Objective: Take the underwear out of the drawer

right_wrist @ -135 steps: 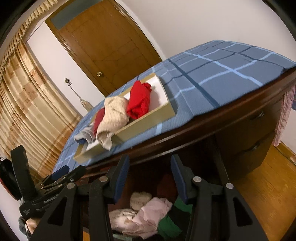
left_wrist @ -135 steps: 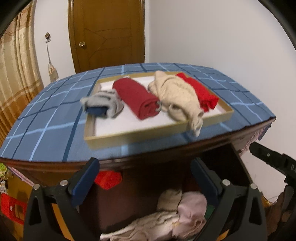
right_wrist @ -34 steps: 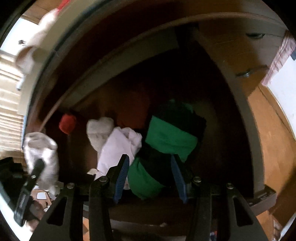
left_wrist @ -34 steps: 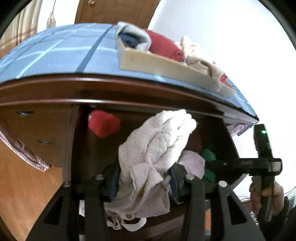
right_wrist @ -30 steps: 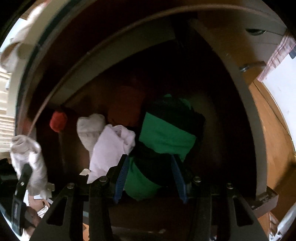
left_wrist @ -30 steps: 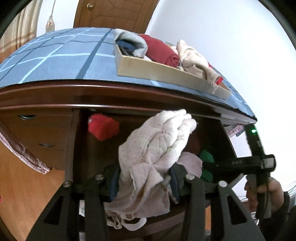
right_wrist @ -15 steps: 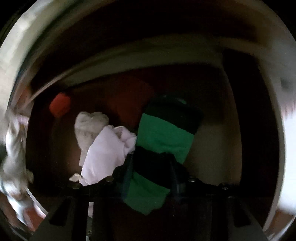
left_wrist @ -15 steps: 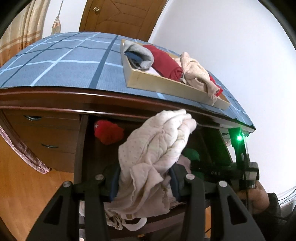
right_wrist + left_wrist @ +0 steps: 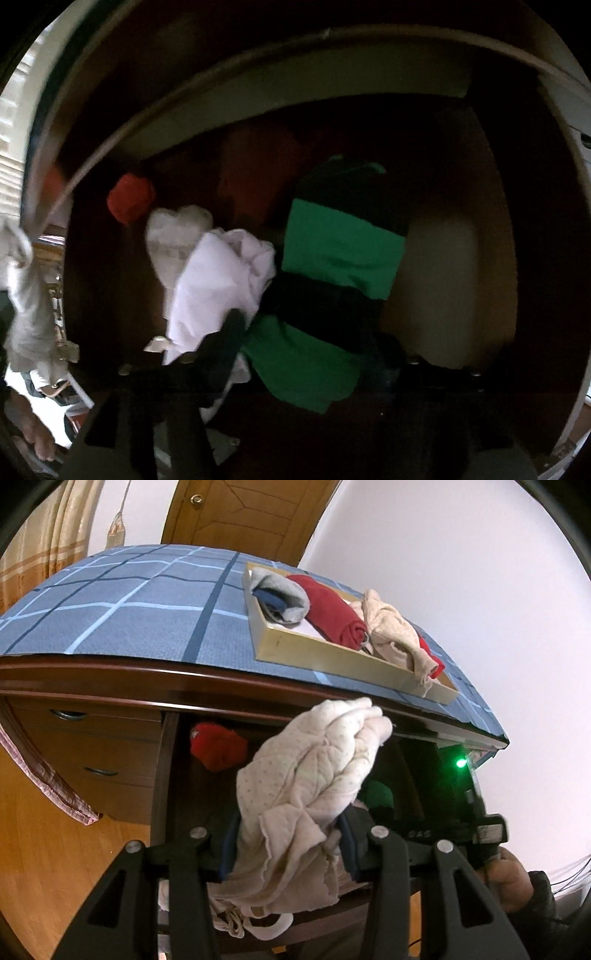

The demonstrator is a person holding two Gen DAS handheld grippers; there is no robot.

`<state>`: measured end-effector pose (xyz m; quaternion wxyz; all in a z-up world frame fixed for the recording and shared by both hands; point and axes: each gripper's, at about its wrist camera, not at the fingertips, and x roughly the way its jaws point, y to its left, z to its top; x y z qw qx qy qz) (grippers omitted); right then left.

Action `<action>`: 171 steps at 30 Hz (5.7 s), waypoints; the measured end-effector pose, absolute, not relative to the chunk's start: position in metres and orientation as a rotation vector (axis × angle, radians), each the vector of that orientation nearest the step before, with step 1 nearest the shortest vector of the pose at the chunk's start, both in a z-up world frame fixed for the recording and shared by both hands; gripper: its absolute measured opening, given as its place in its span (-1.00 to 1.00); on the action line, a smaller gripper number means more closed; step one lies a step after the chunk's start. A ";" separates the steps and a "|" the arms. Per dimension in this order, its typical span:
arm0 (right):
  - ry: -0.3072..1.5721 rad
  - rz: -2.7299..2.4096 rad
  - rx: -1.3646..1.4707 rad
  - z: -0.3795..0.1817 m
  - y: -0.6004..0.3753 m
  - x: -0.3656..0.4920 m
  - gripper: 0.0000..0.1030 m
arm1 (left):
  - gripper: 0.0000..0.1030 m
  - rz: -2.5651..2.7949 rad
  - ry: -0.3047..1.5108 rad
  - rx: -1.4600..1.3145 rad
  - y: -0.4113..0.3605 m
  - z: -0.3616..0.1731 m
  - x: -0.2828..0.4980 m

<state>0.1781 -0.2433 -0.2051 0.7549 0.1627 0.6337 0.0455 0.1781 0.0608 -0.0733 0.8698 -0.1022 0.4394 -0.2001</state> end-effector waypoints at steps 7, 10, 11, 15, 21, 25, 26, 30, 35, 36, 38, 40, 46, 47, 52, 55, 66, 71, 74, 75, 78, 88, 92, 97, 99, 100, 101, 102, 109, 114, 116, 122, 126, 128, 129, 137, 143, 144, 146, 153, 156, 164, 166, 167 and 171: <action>1.395 0.082 0.194 -0.204 -0.232 0.171 0.04 | -0.15 -0.409 0.916 -0.216 0.062 -0.071 0.175; 1.359 0.104 0.211 -0.198 -0.239 0.163 -0.23 | -0.15 -0.408 0.909 -0.220 0.063 -0.070 0.173; 1.333 0.115 0.243 -0.195 -0.244 0.159 -0.27 | -0.15 -0.405 0.905 -0.221 0.063 -0.069 0.172; 1.236 0.135 0.306 -0.179 -0.261 0.141 -0.32 | -0.15 -0.399 0.900 -0.216 0.062 -0.068 0.169; 1.132 0.139 0.338 -0.155 -0.275 0.114 -0.33 | -0.15 -0.398 0.890 -0.209 0.056 -0.065 0.165; 1.070 0.131 0.312 -0.139 -0.292 0.106 -0.33 | -0.15 -0.387 0.886 -0.188 0.050 -0.064 0.162; 1.057 0.132 0.307 -0.135 -0.293 0.102 -0.33 | -0.15 -0.385 0.885 -0.185 0.049 -0.064 0.162; 0.990 0.118 0.255 -0.116 -0.279 0.100 -0.33 | -0.15 -0.370 0.873 -0.170 0.043 -0.061 0.159; 0.918 0.136 0.269 -0.099 -0.275 0.093 -0.33 | -0.15 -0.385 0.849 -0.170 0.037 -0.052 0.154; 0.907 0.138 0.268 -0.095 -0.275 0.091 -0.33 | -0.15 -0.389 0.843 -0.174 0.036 -0.050 0.153; 0.876 0.143 0.271 -0.087 -0.273 0.089 -0.33 | -0.15 -0.394 0.837 -0.181 0.035 -0.047 0.152; 0.849 0.147 0.265 -0.079 -0.272 0.087 -0.33 | -0.15 -0.398 0.828 -0.188 0.034 -0.044 0.151; 0.779 0.159 0.242 -0.058 -0.262 0.086 -0.33 | -0.15 -0.401 0.794 -0.193 0.032 -0.030 0.152; 0.767 0.160 0.236 -0.054 -0.262 0.086 -0.33 | -0.15 -0.400 0.788 -0.192 0.032 -0.028 0.152; 0.727 0.169 0.216 -0.033 -0.266 0.086 -0.33 | -0.15 -0.404 0.760 -0.191 0.029 -0.017 0.155; 0.701 0.174 0.198 -0.024 -0.264 0.090 -0.33 | -0.15 -0.408 0.740 -0.190 0.026 -0.009 0.159; 0.617 0.181 0.128 0.013 -0.260 0.117 -0.33 | -0.15 -0.409 0.677 -0.186 0.005 0.018 0.184; 0.583 0.171 0.097 0.028 -0.262 0.136 -0.33 | -0.15 -0.402 0.643 -0.196 -0.004 0.031 0.201; 0.569 0.163 0.080 0.034 -0.262 0.148 -0.33 | -0.15 -0.385 0.621 -0.203 -0.010 0.039 0.215; 0.564 0.157 0.066 0.036 -0.262 0.154 -0.33 | -0.15 -0.378 0.614 -0.206 -0.013 0.042 0.222; 0.559 0.150 0.031 0.039 -0.260 0.170 -0.33 | -0.15 -0.349 0.600 -0.207 -0.019 0.047 0.239; 0.570 0.129 -0.006 0.042 -0.270 0.242 -0.33 | -0.15 -0.266 0.606 -0.245 -0.039 0.043 0.300; 0.581 0.131 -0.042 0.036 -0.270 0.271 -0.33 | -0.15 -0.231 0.622 -0.261 -0.047 0.035 0.324; 0.612 0.138 -0.101 0.027 -0.264 0.301 -0.33 | -0.15 -0.191 0.641 -0.247 -0.058 0.025 0.347; 0.634 0.142 -0.090 0.021 -0.266 0.313 -0.33 | -0.15 -0.181 0.647 -0.265 -0.059 0.023 0.356; 0.647 0.149 -0.078 0.019 -0.268 0.319 -0.33 | -0.15 -0.174 0.648 -0.267 -0.060 0.022 0.360; 0.656 0.156 -0.073 0.016 -0.270 0.324 -0.33 | -0.15 -0.162 0.643 -0.265 -0.061 0.020 0.364; 0.668 0.168 -0.073 0.014 -0.270 0.330 -0.33 | -0.15 -0.150 0.642 -0.263 -0.062 0.019 0.367; 0.709 0.174 -0.097 0.007 -0.265 0.354 -0.32 | -0.15 -0.115 0.702 -0.268 -0.070 0.002 0.391; 0.726 0.186 -0.089 0.000 -0.262 0.366 -0.32 | -0.11 -0.099 0.742 -0.250 -0.076 -0.006 0.401; 0.731 0.192 -0.092 -0.002 -0.259 0.370 -0.32 | -0.08 -0.101 0.754 -0.253 -0.076 -0.009 0.405; 0.735 0.233 -0.133 -0.011 -0.249 0.377 -0.32 | 0.40 -0.080 0.773 -0.191 -0.080 -0.016 0.414; 0.710 0.261 -0.138 -0.013 -0.249 0.373 -0.18 | 0.87 -0.074 0.809 -0.238 -0.072 -0.021 0.415; 0.698 0.261 -0.135 -0.012 -0.250 0.368 -0.08 | 0.87 -0.082 0.804 -0.240 -0.071 -0.017 0.410; 0.696 0.253 -0.136 -0.011 -0.251 0.365 -0.04 | 0.87 -0.086 0.791 -0.223 -0.072 -0.012 0.406; 0.592 0.251 -0.017 0.018 -0.267 0.315 0.22 | 0.99 -0.106 0.677 -0.138 -0.068 0.023 0.366; 0.557 0.212 0.082 0.022 -0.275 0.273 0.23 | 0.99 -0.121 0.638 -0.102 -0.061 0.033 0.334; 0.553 0.212 0.093 0.022 -0.276 0.269 0.23 | 0.99 -0.126 0.639 -0.099 -0.061 0.033 0.331; 0.543 0.206 0.120 0.019 -0.277 0.258 0.23 | 0.99 -0.131 0.641 -0.096 -0.059 0.033 0.322; 0.505 0.205 0.242 0.017 -0.283 0.230 0.23 | 0.99 -0.138 0.593 -0.035 -0.059 0.038 0.291; 0.490 0.195 0.254 0.017 -0.284 0.221 0.23 | 0.99 -0.137 0.586 -0.018 -0.058 0.038 0.283; 0.456 0.153 0.276 0.017 -0.281 0.194 0.23 | 0.99 -0.123 0.573 0.004 -0.050 0.032 0.262; 0.445 0.138 0.281 0.017 -0.281 0.187 0.23 | 0.99 -0.113 0.562 0.019 -0.048 0.030 0.254; 0.440 0.135 0.287 0.016 -0.281 0.183 0.23 | 0.99 -0.107 0.556 0.030 -0.047 0.028 0.250; 0.433 0.135 0.316 0.014 -0.281 0.170 0.23 | 0.99 -0.101 0.563 0.048 -0.044 0.021 0.240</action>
